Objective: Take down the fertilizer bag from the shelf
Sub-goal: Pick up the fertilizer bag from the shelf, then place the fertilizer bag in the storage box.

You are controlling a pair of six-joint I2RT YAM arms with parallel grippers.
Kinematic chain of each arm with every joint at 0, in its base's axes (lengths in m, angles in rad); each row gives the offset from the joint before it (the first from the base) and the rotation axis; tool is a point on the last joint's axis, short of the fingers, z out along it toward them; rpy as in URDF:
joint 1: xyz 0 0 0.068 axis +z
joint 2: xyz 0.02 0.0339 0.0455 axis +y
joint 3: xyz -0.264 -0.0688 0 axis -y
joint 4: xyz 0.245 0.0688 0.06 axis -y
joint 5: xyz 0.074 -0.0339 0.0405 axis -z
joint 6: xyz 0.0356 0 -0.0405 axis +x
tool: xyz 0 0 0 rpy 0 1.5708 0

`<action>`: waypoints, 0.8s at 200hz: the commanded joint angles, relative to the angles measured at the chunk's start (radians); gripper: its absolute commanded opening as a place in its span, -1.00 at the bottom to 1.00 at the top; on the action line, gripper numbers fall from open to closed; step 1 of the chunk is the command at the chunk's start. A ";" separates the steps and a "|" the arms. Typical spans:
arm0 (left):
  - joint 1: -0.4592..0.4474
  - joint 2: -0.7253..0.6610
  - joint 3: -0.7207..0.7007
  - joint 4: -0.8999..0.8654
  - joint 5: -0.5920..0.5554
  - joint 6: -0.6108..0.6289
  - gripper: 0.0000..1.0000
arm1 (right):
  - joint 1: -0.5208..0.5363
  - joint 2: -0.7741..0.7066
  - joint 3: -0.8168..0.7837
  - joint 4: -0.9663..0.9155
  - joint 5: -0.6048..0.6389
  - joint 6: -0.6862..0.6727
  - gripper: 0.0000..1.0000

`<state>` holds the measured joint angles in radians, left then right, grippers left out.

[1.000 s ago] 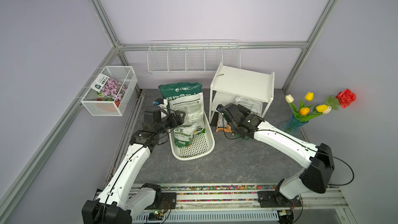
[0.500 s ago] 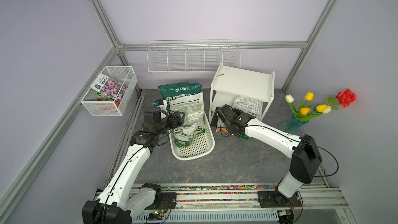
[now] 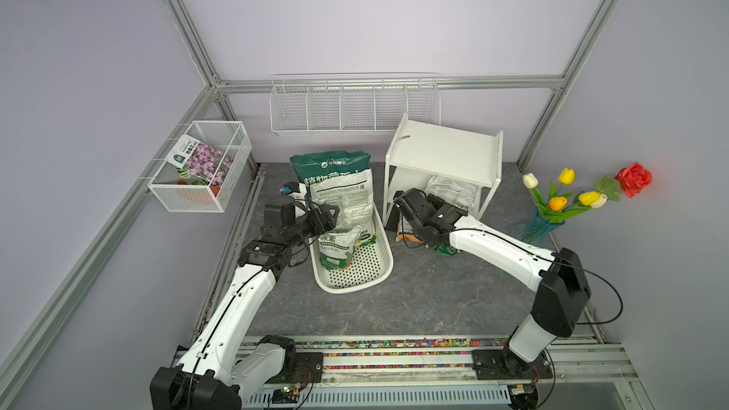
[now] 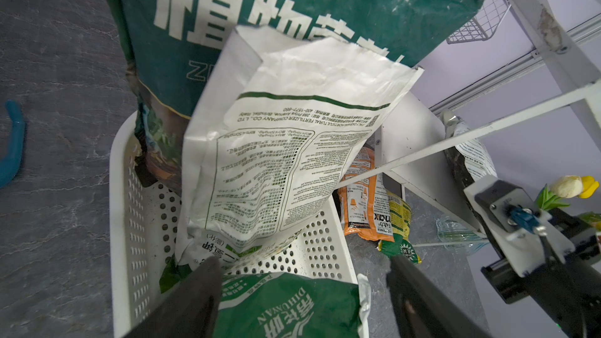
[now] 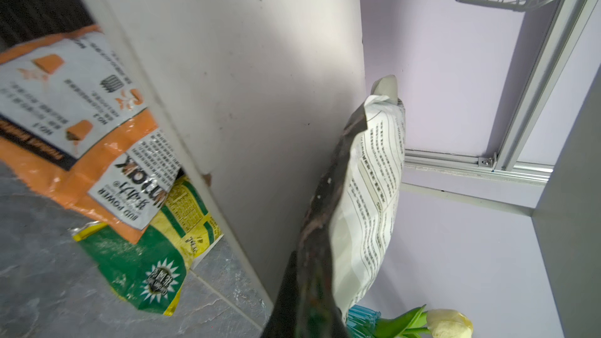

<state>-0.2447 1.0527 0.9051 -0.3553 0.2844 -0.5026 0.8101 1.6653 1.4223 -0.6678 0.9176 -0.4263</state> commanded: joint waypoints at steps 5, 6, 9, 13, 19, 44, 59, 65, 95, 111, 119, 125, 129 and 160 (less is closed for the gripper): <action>-0.002 0.002 -0.020 0.002 -0.006 0.004 0.67 | 0.065 -0.106 0.056 -0.042 -0.051 0.052 -1.00; -0.003 0.001 -0.020 0.002 -0.006 0.004 0.67 | 0.065 -0.108 0.057 -0.045 -0.053 0.054 -1.00; -0.003 0.000 -0.021 0.003 -0.006 0.004 0.67 | 0.069 -0.114 0.062 -0.051 -0.058 0.060 -1.00; -0.002 0.000 -0.021 0.002 -0.007 0.003 0.67 | 0.072 -0.122 0.070 -0.062 -0.064 0.067 -1.00; -0.004 -0.001 -0.021 0.002 -0.007 0.005 0.67 | 0.077 -0.136 0.086 -0.082 -0.075 0.078 -1.00; -0.003 -0.009 -0.026 0.004 -0.016 0.007 0.67 | 0.101 -0.196 0.139 -0.133 -0.119 0.116 -1.00; -0.003 -0.013 -0.029 0.006 -0.017 0.007 0.67 | 0.110 -0.242 0.148 -0.132 -0.161 0.127 -1.00; -0.002 -0.013 -0.030 0.007 -0.017 0.006 0.67 | 0.111 -0.260 0.148 -0.125 -0.179 0.130 -1.00; -0.003 -0.018 -0.034 0.008 -0.019 0.005 0.67 | 0.113 -0.338 0.163 -0.115 -0.262 0.144 -1.00; -0.003 -0.020 -0.036 0.007 -0.021 0.004 0.67 | 0.113 -0.363 0.167 -0.104 -0.304 0.144 -1.00; -0.003 -0.022 -0.037 0.007 -0.024 0.004 0.68 | 0.113 -0.372 0.169 -0.101 -0.333 0.146 -1.00; -0.003 -0.023 -0.037 0.006 -0.024 0.004 0.67 | 0.112 -0.376 0.172 -0.102 -0.354 0.155 -1.00; -0.003 -0.024 -0.037 0.006 -0.026 0.004 0.67 | 0.112 -0.378 0.174 -0.100 -0.369 0.163 -1.00; -0.004 -0.036 -0.041 0.004 -0.046 0.013 0.68 | 0.117 -0.393 0.175 -0.072 -0.522 0.201 -1.00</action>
<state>-0.2447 1.0386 0.8768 -0.3561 0.2638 -0.5026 0.9180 1.3140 1.5581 -0.8654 0.5201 -0.2829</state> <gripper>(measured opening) 0.840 0.050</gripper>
